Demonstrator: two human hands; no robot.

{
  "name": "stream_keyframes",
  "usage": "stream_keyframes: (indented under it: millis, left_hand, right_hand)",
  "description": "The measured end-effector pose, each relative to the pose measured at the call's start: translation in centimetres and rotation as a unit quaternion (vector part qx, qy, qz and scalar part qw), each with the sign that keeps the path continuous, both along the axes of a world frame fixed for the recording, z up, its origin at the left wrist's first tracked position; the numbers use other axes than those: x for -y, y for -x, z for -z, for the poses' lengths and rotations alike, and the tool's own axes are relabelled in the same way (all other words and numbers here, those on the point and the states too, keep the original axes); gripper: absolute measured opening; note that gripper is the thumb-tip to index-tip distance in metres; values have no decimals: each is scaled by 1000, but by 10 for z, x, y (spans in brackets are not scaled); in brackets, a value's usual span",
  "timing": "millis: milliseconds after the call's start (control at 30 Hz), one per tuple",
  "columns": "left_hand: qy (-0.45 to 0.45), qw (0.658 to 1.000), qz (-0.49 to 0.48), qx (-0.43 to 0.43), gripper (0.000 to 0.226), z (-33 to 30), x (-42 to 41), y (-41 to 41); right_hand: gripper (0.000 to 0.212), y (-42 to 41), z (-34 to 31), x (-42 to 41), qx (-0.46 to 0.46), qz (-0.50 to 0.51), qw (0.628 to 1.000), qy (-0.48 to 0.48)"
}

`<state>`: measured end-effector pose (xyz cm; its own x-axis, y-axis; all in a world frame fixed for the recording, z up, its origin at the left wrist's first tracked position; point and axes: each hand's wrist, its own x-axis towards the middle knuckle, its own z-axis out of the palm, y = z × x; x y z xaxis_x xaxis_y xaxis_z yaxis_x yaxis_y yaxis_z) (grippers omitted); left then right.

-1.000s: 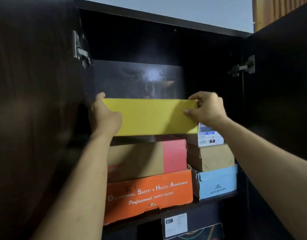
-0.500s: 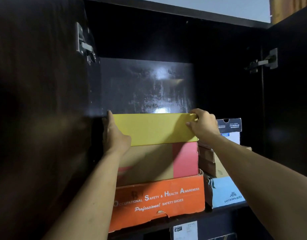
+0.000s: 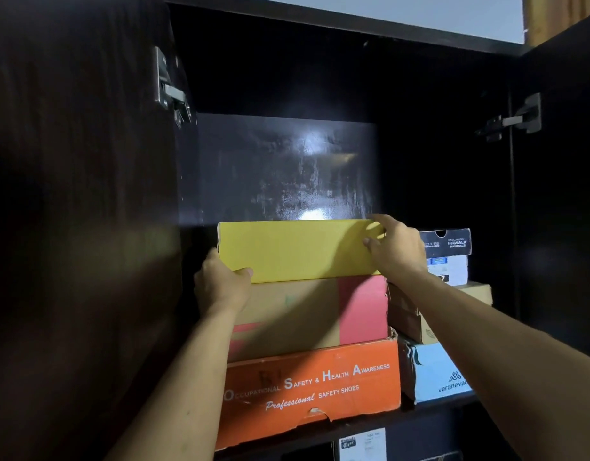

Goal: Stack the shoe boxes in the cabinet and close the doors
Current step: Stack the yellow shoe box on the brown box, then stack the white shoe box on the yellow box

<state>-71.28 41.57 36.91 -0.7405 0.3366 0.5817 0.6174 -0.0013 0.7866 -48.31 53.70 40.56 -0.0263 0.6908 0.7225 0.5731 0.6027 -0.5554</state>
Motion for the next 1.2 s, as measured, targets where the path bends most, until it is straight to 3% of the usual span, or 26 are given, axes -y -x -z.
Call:
stream_keyframes:
  millis: [133, 267, 333, 433, 567, 667, 800, 1000, 1133, 1200]
  left_hand:
    - [23, 997, -56, -46, 91, -1, 9, -28]
    - [22, 977, -90, -193, 79, -7, 17, -74]
    - [42, 975, -19, -219, 66, -12, 20, -104]
    - [124, 958, 143, -216, 60, -12, 23, -149]
    - [249, 881, 338, -219, 40, 4, 18, -206]
    - [341, 819, 402, -228, 67, 30, 9, -257]
    - [413, 732, 475, -259, 77, 82, -2, -338]
    - [465, 619, 555, -304, 78, 176, 3, -458]
    - [476, 546, 604, -334, 62, 239, 22, -525]
    - [482, 517, 625, -332, 66, 271, 30, -552]
  right_hand:
    - [61, -9, 1, 10, 44, -2, 999, 21]
    - [45, -36, 2, 33, 76, -1, 997, 24]
    - [36, -58, 4, 45, 101, -11, 995, 20]
    - [42, -102, 12, 65, 146, -23, 988, 51]
    - [40, -178, 35, 96, 215, 4, 970, 118]
    - [30, -244, 64, 123, 258, 22, 948, 186]
    - [33, -333, 108, 156, 245, 64, 925, 283]
    - [33, -451, 191, 209, 184, 152, 896, 374]
    - [31, -507, 251, 248, 146, 209, 862, 439]
    - [28, -528, 281, 264, 146, 235, 844, 460]
